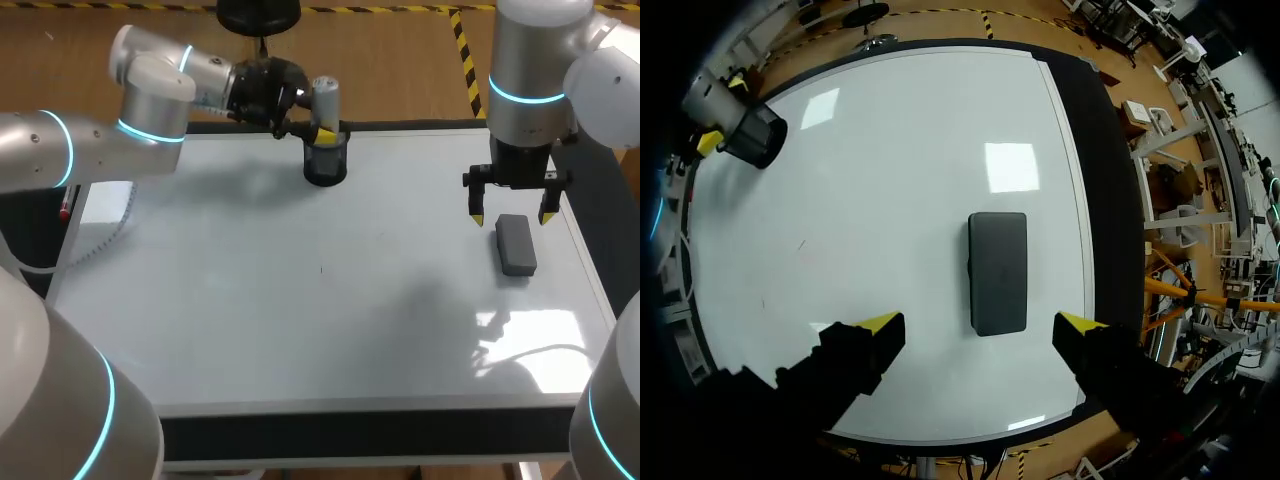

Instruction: Pick up the inspection probe, press it on each red-marked spot on the whiteboard one by one, put down the probe, pick up the eraser, and wipe off all the red marks.

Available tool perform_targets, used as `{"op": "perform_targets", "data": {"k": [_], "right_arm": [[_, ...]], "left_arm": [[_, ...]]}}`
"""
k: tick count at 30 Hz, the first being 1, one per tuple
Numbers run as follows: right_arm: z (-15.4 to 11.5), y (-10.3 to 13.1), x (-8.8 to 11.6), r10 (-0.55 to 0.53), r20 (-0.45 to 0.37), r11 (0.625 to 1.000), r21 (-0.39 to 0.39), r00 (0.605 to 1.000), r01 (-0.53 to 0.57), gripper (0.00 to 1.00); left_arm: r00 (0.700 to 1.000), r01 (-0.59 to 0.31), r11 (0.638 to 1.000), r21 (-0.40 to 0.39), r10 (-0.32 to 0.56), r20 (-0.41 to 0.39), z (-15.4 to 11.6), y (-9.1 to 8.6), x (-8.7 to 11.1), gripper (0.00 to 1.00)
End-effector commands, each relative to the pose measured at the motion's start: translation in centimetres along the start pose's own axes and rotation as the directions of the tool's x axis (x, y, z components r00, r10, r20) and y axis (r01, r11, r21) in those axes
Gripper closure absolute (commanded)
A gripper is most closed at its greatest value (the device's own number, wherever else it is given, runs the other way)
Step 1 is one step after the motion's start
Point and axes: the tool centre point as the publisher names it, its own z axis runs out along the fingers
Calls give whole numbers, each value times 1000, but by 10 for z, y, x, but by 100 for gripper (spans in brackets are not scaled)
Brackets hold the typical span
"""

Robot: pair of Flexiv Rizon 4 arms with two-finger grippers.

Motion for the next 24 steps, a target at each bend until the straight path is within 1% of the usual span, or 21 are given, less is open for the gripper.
{"op": "perform_targets", "data": {"k": [1, 17, 24], "right_arm": [[-1, -1, -1, -1, 0, 1000, -2, 1000, 1, 0], [-1, -1, -1, -1, 0, 1000, -2, 1000, 1, 0], [-1, -1, -1, -1, 0, 1000, -2, 1000, 1, 0]], "left_arm": [[1000, -9, 1000, 1, 9, -6, -3, -3, 1, 0], [999, -40, 999, 6, 40, -13, -11, -23, 4, 0], [998, -65, 998, 12, 65, -8, -18, -38, 1, 0]]}}
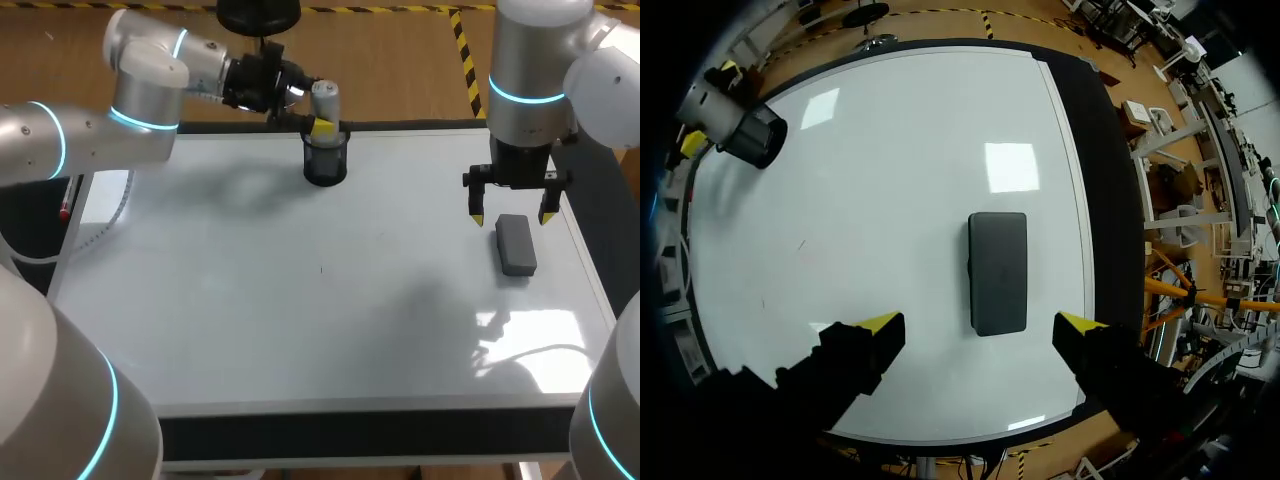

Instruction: Pick up the inspection probe, press it on each red-marked spot on the whiteboard one by one, put down the probe, pick up the eraser, and wipe off all the red marks.

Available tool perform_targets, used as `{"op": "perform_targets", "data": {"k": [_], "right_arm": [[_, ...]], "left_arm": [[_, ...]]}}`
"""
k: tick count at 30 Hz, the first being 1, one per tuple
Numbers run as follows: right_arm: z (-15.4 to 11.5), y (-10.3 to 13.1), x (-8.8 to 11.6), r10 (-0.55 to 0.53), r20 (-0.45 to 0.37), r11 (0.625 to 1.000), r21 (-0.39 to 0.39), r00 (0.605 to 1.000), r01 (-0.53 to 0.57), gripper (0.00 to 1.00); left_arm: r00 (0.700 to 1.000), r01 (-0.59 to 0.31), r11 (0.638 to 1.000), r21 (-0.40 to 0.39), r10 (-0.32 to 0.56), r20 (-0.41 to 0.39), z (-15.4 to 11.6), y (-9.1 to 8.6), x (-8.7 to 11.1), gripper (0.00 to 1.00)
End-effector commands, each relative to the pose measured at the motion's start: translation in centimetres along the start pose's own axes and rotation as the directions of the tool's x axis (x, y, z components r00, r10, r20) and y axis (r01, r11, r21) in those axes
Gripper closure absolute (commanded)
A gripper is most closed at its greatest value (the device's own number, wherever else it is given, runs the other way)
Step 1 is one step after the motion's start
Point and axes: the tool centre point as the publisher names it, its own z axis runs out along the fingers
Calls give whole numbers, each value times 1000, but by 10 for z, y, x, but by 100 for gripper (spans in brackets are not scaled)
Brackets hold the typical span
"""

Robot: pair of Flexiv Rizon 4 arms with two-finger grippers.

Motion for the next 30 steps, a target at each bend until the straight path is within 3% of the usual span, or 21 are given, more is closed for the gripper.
{"op": "perform_targets", "data": {"k": [1, 15, 30], "right_arm": [[-1, -1, -1, -1, 0, 1000, -2, 1000, 1, 0], [-1, -1, -1, -1, 0, 1000, -2, 1000, 1, 0], [-1, -1, -1, -1, 0, 1000, -2, 1000, 1, 0]], "left_arm": [[1000, -9, 1000, -4, 9, 0, -5, -9, 1, 0], [1000, -21, 1000, -8, 21, -4, -18, -13, 2, 0], [999, -45, 999, 1, 45, 26, -57, -21, -4, 0]]}}
